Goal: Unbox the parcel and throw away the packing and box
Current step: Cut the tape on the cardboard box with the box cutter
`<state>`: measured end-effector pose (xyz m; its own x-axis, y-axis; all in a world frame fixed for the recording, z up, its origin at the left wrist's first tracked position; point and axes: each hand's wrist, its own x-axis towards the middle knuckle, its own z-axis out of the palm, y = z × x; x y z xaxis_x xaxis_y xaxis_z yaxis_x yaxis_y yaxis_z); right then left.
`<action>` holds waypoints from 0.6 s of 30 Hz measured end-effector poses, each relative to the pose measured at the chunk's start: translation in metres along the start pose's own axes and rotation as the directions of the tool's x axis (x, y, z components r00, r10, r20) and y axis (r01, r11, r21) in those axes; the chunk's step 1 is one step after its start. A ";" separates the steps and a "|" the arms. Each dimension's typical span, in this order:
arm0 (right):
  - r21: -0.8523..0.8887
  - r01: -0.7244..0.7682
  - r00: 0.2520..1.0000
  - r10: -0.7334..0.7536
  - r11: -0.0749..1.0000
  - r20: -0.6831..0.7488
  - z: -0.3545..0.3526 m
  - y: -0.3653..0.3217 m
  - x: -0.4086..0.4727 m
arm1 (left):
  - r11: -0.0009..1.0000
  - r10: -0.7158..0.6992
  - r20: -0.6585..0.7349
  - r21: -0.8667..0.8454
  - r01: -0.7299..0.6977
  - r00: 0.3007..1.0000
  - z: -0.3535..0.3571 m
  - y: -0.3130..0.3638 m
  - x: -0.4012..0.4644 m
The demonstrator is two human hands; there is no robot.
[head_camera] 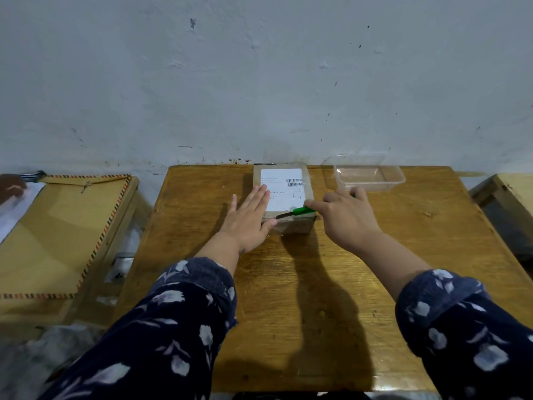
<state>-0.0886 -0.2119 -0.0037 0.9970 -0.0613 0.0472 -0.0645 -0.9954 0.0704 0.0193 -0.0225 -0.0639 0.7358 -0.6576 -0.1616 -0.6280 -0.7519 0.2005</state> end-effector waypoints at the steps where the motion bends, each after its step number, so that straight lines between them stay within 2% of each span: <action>1: -0.006 0.004 1.000 -0.004 1.000 -0.001 -0.001 -0.001 0.000 | 1.000 0.002 -0.002 0.002 -0.002 1.000 0.000 0.000 0.000; 12: 0.066 -0.037 0.999 0.038 0.997 -0.022 0.002 0.006 -0.005 | 0.999 0.002 0.015 0.042 -0.003 1.000 -0.001 0.000 0.000; 18: 0.072 -0.024 0.999 0.021 0.997 0.034 0.005 -0.003 -0.004 | 0.999 -0.007 0.025 0.049 0.006 1.000 -0.003 0.002 -0.001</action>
<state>-0.0924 -0.2093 -0.0093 0.9963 -0.0850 0.0147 -0.0850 -0.9964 -0.0027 0.0184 -0.0231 -0.0608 0.7336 -0.6534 -0.1869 -0.6355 -0.7570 0.1520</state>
